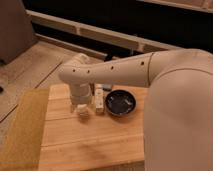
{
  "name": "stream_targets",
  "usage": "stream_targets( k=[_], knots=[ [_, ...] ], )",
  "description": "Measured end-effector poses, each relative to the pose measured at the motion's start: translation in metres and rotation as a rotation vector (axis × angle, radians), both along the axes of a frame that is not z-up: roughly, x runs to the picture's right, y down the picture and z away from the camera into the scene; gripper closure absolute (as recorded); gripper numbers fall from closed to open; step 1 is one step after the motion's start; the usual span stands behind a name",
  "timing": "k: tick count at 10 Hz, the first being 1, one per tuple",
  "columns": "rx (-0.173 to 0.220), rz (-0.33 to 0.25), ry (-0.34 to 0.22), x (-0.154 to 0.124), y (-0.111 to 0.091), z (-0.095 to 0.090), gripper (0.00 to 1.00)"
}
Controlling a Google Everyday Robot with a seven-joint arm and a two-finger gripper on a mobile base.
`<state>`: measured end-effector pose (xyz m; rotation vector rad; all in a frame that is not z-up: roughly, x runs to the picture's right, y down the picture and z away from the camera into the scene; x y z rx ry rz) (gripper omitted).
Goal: Pick up the ceramic cup
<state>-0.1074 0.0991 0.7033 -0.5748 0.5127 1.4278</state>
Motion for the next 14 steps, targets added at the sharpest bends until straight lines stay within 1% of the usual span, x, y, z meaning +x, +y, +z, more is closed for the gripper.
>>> stream_targets(
  k=[1, 2, 3, 4, 6, 8, 9, 10, 12, 13, 14],
  knots=[
    [0.040, -0.003, -0.004, 0.000, -0.011, 0.003, 0.35],
    [0.064, -0.005, -0.006, -0.001, -0.017, 0.004, 0.35],
    [0.109, -0.012, -0.009, -0.001, -0.028, 0.007, 0.35],
    [0.139, -0.026, -0.009, 0.000, -0.034, 0.010, 0.35],
    [0.155, -0.051, 0.000, 0.002, -0.034, 0.015, 0.35],
    [0.162, -0.061, 0.049, 0.014, -0.038, 0.027, 0.35],
    [0.161, -0.063, 0.065, 0.018, -0.041, 0.032, 0.35],
    [0.154, -0.068, 0.083, 0.019, -0.045, 0.042, 0.35],
    [0.137, -0.080, 0.081, 0.013, -0.049, 0.055, 0.35],
    [0.118, -0.082, 0.073, 0.007, -0.047, 0.065, 0.35],
    [0.092, -0.084, 0.065, 0.001, -0.041, 0.077, 0.35]
  ],
)
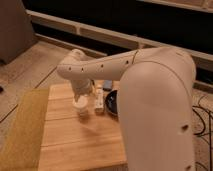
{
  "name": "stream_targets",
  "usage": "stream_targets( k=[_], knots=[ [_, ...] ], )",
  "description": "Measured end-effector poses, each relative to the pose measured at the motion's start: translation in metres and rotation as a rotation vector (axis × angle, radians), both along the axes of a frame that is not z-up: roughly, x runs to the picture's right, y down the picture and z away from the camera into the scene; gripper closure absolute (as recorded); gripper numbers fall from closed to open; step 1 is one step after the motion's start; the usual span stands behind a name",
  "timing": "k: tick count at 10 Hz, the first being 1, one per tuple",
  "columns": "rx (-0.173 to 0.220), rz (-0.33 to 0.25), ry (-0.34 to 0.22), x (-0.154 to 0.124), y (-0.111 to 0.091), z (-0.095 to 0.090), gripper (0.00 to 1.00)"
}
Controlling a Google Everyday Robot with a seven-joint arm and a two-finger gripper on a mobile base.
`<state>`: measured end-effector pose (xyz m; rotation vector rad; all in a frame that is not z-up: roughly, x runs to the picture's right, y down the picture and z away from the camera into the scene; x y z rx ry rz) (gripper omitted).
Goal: Pick up the ceramic cup
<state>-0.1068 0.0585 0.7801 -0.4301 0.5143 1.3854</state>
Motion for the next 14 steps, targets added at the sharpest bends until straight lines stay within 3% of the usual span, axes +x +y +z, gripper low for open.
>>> stream_targets(
  k=[4, 12, 14],
  knots=[
    [-0.083, 0.013, 0.013, -0.004, 0.020, 0.029, 0.35],
    [-0.180, 0.011, 0.056, 0.007, 0.035, 0.060, 0.35],
    [-0.227, 0.010, 0.067, 0.007, 0.046, 0.069, 0.42]
  ],
)
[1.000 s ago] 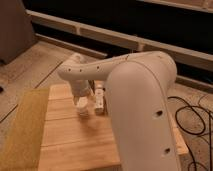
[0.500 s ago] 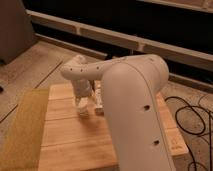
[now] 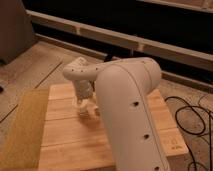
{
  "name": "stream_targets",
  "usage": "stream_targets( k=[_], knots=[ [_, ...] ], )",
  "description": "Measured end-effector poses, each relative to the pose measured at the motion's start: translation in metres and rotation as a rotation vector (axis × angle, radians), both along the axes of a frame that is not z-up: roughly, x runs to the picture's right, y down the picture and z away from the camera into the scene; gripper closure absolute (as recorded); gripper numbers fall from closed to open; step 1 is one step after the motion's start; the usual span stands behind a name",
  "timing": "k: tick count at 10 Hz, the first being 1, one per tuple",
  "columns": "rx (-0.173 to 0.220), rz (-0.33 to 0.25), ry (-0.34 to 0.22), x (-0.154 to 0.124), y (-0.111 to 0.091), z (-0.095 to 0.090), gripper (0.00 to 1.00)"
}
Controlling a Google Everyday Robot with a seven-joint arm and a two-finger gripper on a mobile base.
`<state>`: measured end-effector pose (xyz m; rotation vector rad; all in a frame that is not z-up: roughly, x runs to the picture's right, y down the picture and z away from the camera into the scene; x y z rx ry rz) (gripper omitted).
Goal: Pick up the ceramic cup
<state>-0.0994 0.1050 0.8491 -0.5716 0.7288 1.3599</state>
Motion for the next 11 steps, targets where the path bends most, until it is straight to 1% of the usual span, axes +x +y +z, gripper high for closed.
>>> stream_targets(
  k=[1, 2, 3, 4, 5, 6, 7, 8, 9, 10, 11],
  knots=[
    [-0.023, -0.001, -0.009, -0.001, 0.006, 0.004, 0.52],
    [-0.046, -0.006, -0.033, -0.005, 0.010, 0.008, 0.66],
    [-0.049, -0.006, -0.044, -0.006, 0.009, 0.010, 0.74],
    [-0.045, -0.002, -0.056, -0.008, 0.006, 0.011, 0.87],
    [-0.036, 0.004, -0.067, -0.009, 0.001, 0.010, 0.95],
    [-0.010, 0.011, -0.082, -0.011, -0.009, 0.007, 1.00],
    [0.017, 0.018, -0.097, -0.012, -0.018, 0.002, 1.00],
    [0.079, 0.024, -0.131, -0.017, -0.040, -0.013, 1.00],
    [0.127, 0.029, -0.152, -0.020, -0.055, -0.025, 1.00],
    [0.179, 0.036, -0.173, -0.023, -0.071, -0.043, 1.00],
    [0.199, 0.043, -0.174, -0.021, -0.078, -0.057, 1.00]
  ],
)
